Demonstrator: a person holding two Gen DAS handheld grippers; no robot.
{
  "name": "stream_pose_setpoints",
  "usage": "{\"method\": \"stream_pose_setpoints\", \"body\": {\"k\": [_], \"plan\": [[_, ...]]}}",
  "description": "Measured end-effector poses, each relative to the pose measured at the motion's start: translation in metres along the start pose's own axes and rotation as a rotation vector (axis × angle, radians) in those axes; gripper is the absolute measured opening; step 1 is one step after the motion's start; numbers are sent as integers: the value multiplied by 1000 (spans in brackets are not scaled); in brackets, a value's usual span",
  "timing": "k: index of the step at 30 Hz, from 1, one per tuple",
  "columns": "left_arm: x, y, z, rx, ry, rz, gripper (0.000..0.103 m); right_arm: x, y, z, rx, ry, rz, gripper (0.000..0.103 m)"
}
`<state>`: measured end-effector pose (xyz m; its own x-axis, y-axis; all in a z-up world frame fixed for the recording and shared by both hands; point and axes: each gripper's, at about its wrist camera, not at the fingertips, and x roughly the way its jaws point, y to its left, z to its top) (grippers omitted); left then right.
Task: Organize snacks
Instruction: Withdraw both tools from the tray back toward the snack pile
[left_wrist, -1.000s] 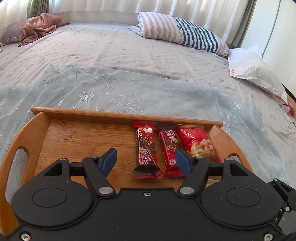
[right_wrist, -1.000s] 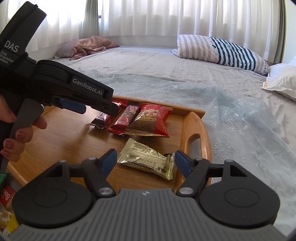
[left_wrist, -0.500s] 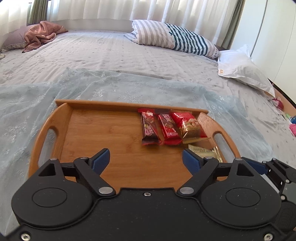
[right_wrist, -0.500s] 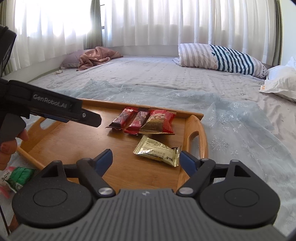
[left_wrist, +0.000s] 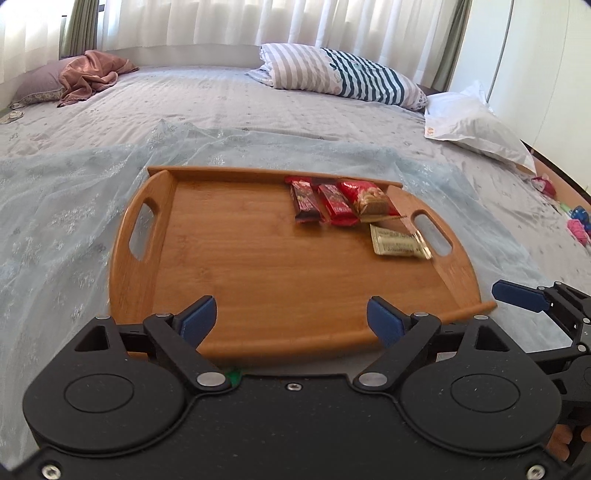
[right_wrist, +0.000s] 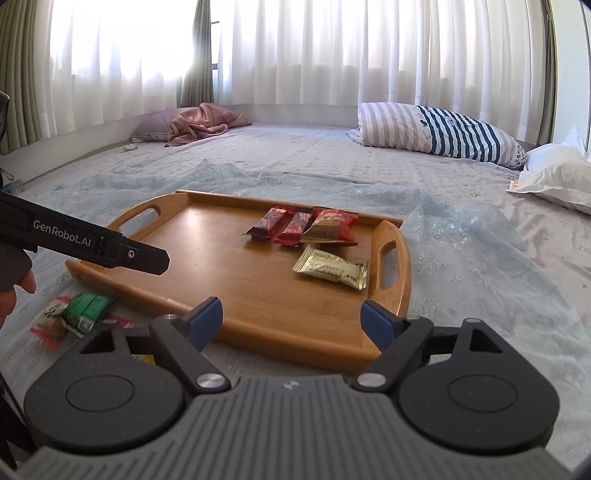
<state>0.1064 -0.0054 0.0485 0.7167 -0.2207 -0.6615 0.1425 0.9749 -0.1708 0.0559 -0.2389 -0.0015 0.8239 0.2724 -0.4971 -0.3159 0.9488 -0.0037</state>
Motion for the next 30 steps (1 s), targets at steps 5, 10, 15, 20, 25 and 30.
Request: {"method": "stream_pose_setpoints", "body": {"k": [5, 10, 15, 20, 25, 30], "plan": [[-15, -2, -18, 18, 14, -11, 88, -17, 8, -14, 2, -12, 12, 92], [-32, -1, -35, 23, 22, -8, 88, -32, 13, -28, 13, -24, 32, 93], [-46, 0, -54, 34, 45, -21, 69, -44, 21, -40, 6, -33, 56, 95], [-59, 0, -70, 24, 81, -67, 47, -52, 30, -49, -3, -31, 92, 97], [-62, -5, -81, 32, 110, -84, 42, -54, 39, -53, -37, -25, 107, 98], [-65, -6, -85, 17, 115, -86, 41, -55, 45, -56, -69, -15, 117, 98]]}}
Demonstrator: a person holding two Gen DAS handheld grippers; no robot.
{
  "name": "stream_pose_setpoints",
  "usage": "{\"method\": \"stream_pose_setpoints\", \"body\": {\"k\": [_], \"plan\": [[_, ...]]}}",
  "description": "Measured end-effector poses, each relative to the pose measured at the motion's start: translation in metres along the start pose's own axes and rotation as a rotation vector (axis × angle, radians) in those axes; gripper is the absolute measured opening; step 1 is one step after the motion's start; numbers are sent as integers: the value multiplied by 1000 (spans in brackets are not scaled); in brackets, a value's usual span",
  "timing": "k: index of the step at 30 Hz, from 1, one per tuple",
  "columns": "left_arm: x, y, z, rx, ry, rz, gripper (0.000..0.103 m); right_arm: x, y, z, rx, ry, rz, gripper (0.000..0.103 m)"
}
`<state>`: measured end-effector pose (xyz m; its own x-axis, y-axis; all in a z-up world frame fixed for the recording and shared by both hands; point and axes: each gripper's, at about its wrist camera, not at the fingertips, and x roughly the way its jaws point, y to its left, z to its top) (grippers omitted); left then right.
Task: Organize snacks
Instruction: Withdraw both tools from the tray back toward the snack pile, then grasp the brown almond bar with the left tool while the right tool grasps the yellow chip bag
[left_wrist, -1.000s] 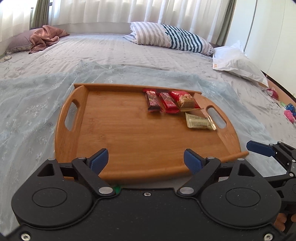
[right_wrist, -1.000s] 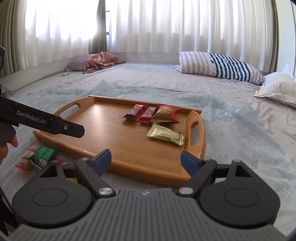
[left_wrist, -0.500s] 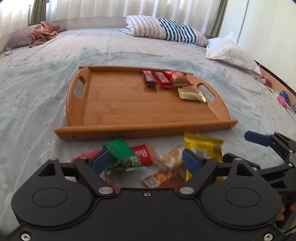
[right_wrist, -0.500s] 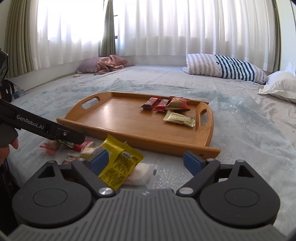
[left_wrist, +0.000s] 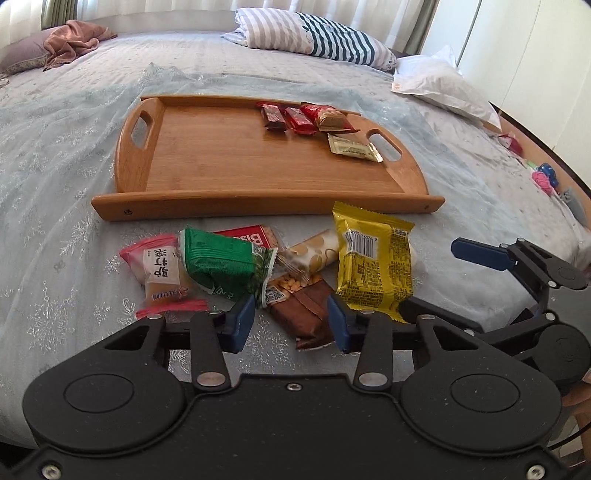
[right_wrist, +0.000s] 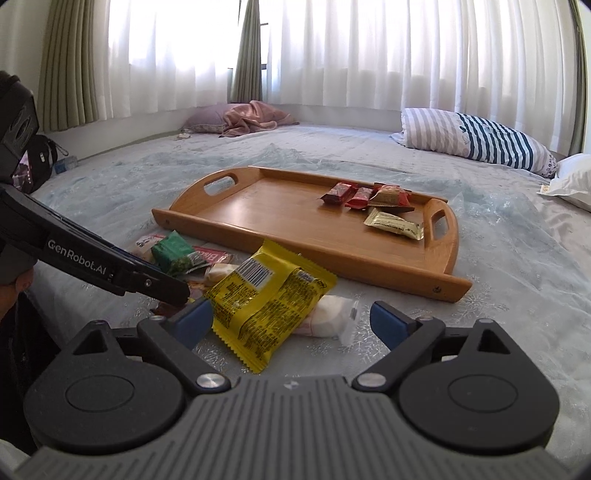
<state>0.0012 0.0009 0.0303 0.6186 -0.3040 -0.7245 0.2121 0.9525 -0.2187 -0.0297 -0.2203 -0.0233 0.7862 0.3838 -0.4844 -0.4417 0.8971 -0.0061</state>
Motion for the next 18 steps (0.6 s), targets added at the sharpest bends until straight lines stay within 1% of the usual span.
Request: {"method": "stream_pose_setpoints", "body": {"k": [4, 7, 9, 13, 15, 18], "plan": [[-1, -1, -1, 8, 6, 0, 41, 1, 3, -2, -14, 7, 0, 98], [5, -2, -2, 2, 29, -23, 41, 1, 4, -4, -20, 23, 40, 97], [9, -5, -1, 3, 33, -33, 41, -1, 5, -6, -31, 25, 52, 95], [16, -12, 2, 17, 16, -10, 45, -3, 5, -7, -45, 30, 42, 94], [22, -15, 4, 21, 12, 3, 52, -4, 3, -7, -31, 28, 38, 94], [31, -21, 6, 40, 1, 22, 53, -4, 1, -7, -19, 28, 32, 94]]}}
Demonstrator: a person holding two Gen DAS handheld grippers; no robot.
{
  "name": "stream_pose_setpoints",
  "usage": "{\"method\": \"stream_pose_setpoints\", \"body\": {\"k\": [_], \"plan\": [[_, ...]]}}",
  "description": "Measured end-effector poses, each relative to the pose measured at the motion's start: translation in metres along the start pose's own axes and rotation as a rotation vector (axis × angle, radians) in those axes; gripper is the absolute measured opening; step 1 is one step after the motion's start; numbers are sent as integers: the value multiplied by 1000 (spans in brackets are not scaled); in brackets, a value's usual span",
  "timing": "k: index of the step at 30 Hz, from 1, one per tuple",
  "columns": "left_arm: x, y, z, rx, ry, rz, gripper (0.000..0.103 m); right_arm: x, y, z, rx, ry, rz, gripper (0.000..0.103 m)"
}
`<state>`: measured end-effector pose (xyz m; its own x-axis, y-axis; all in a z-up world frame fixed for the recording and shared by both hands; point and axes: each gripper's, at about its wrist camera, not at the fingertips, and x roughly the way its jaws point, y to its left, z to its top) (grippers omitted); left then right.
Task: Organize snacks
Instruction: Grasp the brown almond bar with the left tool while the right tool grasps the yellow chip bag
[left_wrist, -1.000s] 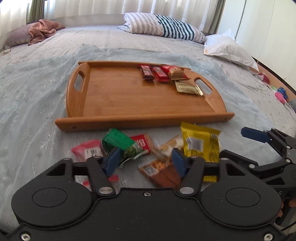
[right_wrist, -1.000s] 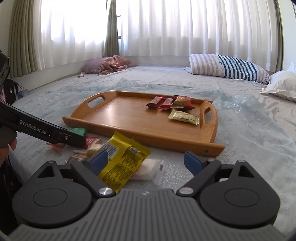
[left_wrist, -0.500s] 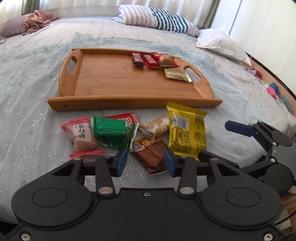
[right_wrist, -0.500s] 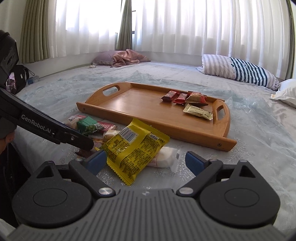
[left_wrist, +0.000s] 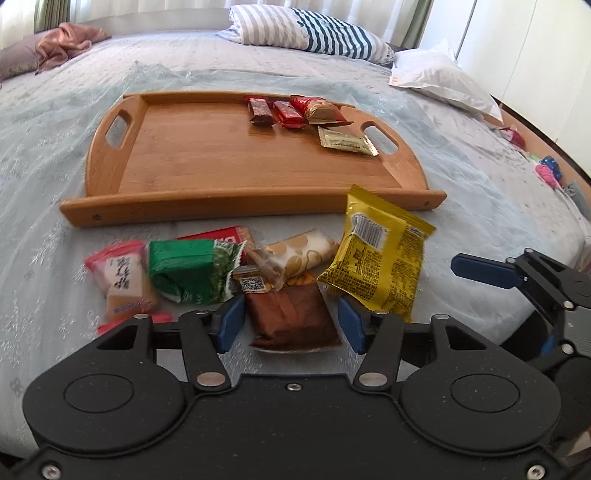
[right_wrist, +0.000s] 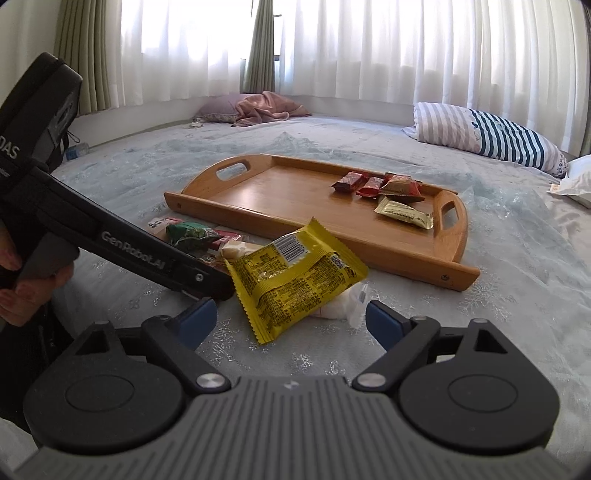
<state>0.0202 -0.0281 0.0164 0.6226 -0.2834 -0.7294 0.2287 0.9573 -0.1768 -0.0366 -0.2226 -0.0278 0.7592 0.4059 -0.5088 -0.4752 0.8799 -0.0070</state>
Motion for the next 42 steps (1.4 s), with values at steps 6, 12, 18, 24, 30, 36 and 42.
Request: {"method": "stream_pose_setpoints", "body": {"k": [6, 12, 18, 24, 30, 36, 42], "plan": [[1, -7, -1, 56, -19, 43, 42, 1, -2, 1, 3, 2, -8, 94], [-10, -1, 1, 44, -18, 27, 42, 9, -5, 3, 22, 1, -88, 95], [-20, 4, 4, 37, -37, 29, 42, 16, 6, 8, -104, -14, -68, 103], [-26, 7, 6, 16, -39, 1, 42, 34, 19, 17, -239, 6, -78, 103], [-32, 11, 7, -3, -32, -37, 42, 45, 28, 22, -314, 22, -52, 103], [-37, 16, 7, -19, -27, -40, 42, 51, 33, 23, -314, 29, -18, 100], [-43, 20, 11, -28, -53, -31, 42, 50, 38, 20, -323, 16, -31, 86]]}}
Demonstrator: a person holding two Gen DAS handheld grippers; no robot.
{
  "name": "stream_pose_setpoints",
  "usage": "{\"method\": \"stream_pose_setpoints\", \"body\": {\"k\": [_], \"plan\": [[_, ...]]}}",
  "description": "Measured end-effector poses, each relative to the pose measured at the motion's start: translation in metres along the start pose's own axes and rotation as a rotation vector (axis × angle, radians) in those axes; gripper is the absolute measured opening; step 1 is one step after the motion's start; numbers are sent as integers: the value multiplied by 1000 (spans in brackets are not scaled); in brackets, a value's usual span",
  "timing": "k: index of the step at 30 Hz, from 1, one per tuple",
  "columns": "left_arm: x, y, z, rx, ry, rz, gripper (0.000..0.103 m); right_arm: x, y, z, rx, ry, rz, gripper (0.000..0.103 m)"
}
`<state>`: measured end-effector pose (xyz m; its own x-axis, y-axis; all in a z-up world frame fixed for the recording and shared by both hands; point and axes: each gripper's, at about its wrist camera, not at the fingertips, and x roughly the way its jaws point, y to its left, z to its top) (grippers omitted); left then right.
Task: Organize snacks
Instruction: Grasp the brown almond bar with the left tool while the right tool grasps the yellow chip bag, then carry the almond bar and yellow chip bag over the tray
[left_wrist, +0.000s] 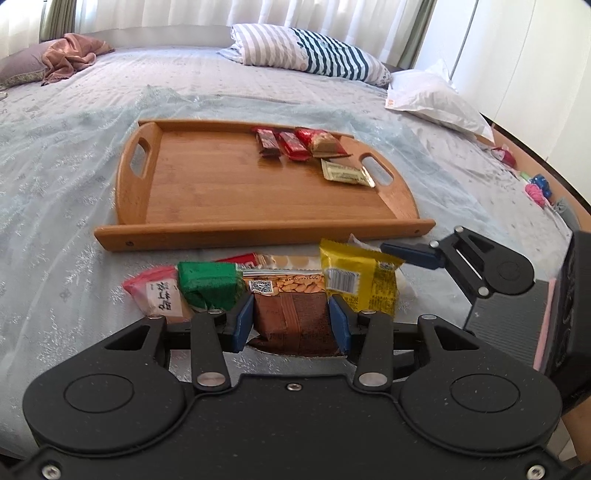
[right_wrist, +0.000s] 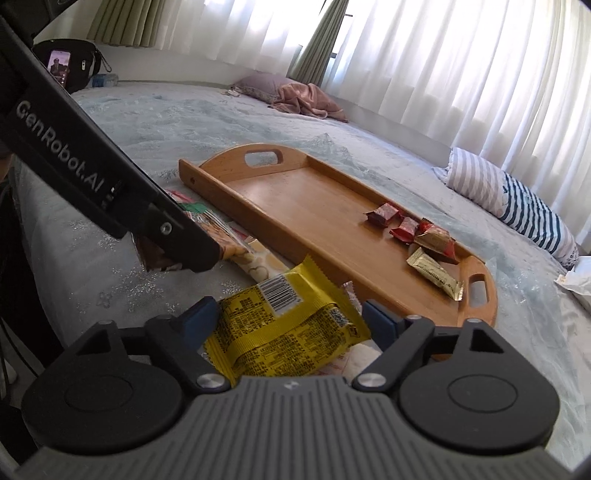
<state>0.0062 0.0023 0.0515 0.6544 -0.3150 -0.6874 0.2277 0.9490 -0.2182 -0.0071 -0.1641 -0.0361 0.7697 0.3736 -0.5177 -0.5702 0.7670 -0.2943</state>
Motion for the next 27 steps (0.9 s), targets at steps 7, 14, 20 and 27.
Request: {"method": "stream_pose_setpoints", "body": {"k": [7, 14, 20, 27], "plan": [[2, 8, 8, -15, -17, 19, 42, -6, -4, -1, 44, -16, 0, 68], [3, 17, 16, -37, -42, 40, 42, -10, -3, -1, 65, -25, -18, 64], [4, 24, 18, -54, -49, 60, 42, -14, -13, 1, 161, -45, -84, 55], [5, 29, 24, -53, -60, 80, 42, -16, -30, 3, 262, -50, -118, 53]]}}
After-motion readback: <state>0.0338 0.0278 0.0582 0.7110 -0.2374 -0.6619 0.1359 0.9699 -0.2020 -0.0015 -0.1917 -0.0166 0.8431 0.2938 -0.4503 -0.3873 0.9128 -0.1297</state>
